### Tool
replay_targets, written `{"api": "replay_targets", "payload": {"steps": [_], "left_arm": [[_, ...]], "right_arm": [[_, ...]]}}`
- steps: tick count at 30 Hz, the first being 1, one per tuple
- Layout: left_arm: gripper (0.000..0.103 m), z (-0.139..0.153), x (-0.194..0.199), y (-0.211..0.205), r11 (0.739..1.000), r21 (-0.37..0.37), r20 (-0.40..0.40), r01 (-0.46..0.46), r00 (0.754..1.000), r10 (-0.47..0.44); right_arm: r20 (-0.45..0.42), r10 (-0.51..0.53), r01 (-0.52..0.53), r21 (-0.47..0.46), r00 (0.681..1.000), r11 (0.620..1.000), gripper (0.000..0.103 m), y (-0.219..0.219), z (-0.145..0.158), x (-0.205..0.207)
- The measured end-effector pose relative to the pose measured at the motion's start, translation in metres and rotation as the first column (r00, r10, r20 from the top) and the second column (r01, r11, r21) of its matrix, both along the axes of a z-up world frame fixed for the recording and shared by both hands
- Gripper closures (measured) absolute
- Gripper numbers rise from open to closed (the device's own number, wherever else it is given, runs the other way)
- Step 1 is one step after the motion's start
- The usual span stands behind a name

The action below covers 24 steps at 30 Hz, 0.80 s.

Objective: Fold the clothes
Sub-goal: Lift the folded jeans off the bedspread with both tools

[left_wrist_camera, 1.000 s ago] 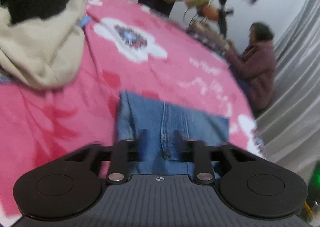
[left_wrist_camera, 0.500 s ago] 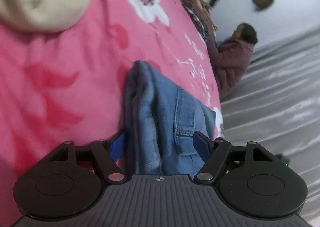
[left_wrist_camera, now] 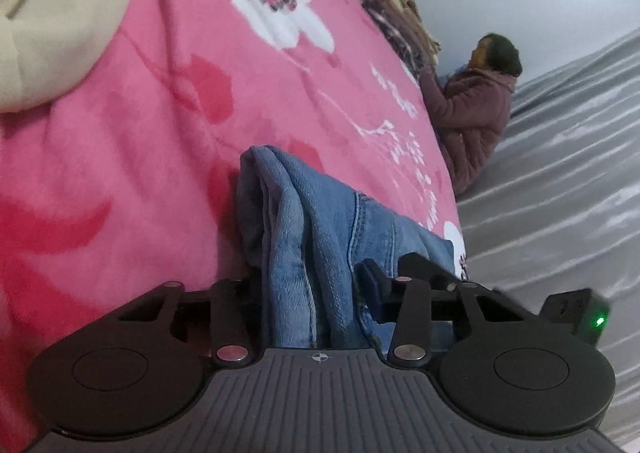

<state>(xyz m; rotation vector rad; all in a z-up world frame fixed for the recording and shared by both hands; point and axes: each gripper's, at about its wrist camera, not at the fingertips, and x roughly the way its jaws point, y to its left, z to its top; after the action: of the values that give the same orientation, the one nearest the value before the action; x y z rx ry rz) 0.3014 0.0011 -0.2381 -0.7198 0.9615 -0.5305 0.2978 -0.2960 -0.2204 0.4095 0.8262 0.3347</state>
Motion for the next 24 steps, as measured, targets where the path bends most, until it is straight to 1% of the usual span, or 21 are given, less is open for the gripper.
{"api": "replay_targets", "payload": {"steps": [1, 2, 3, 5, 6, 8, 11, 14, 17, 19, 22, 24], "left_arm": [[0.066, 0.005, -0.005, -0.002, 1.000, 0.011, 0.009, -0.017, 1.000, 0.017], [0.066, 0.010, -0.010, -0.005, 0.999, 0.022, 0.020, -0.033, 0.999, 0.033], [0.068, 0.017, -0.014, -0.009, 0.998, 0.043, 0.041, -0.044, 0.998, 0.042], [0.070, 0.039, -0.028, -0.019, 0.994, 0.103, 0.124, -0.032, 0.992, 0.019], [0.071, 0.052, -0.036, -0.023, 0.993, 0.118, 0.164, -0.024, 0.986, 0.004], [0.072, 0.076, -0.049, -0.025, 0.993, 0.119, 0.221, -0.010, 0.975, -0.016], [0.073, 0.108, -0.072, -0.026, 0.992, 0.122, 0.289, -0.012, 0.957, -0.024], [0.073, 0.138, -0.099, -0.028, 0.988, 0.154, 0.368, -0.031, 0.930, -0.028], [0.073, 0.172, -0.128, -0.029, 0.986, 0.160, 0.443, -0.057, 0.897, -0.020], [0.073, 0.189, -0.142, -0.024, 0.986, 0.152, 0.479, -0.066, 0.878, -0.015], [0.073, 0.220, -0.164, -0.013, 0.990, 0.113, 0.509, -0.081, 0.861, 0.013], [0.074, 0.243, -0.182, -0.005, 0.990, 0.105, 0.543, -0.098, 0.839, 0.026]], "right_arm": [[0.000, -0.013, 0.013, 0.020, 1.000, 1.000, 0.021, -0.003, 0.003, -0.004], [0.000, -0.030, 0.030, 0.057, 1.000, 0.998, 0.025, -0.008, 0.006, -0.009], [0.000, -0.048, 0.048, 0.093, 0.999, 0.994, 0.032, -0.014, 0.009, -0.014], [0.012, -0.065, 0.063, 0.121, 0.998, 0.991, 0.036, -0.018, 0.018, -0.024], [0.022, -0.066, 0.062, 0.131, 0.998, 0.989, 0.037, -0.018, 0.025, -0.030], [0.059, -0.071, 0.063, 0.121, 0.996, 0.991, 0.037, -0.014, 0.043, -0.043], [0.136, -0.078, 0.063, 0.108, 0.988, 0.992, 0.037, -0.010, 0.075, -0.065], [0.205, -0.081, 0.058, 0.116, 0.975, 0.992, 0.037, -0.009, 0.106, -0.086], [0.277, -0.067, 0.037, 0.112, 0.959, 0.993, 0.037, -0.003, 0.141, -0.107], [0.321, -0.046, 0.012, 0.107, 0.946, 0.994, 0.037, 0.000, 0.167, -0.122], [0.383, -0.015, -0.022, 0.093, 0.924, 0.995, 0.037, 0.010, 0.204, -0.143], [0.422, 0.005, -0.043, 0.081, 0.907, 0.996, 0.037, 0.019, 0.227, -0.155]]}}
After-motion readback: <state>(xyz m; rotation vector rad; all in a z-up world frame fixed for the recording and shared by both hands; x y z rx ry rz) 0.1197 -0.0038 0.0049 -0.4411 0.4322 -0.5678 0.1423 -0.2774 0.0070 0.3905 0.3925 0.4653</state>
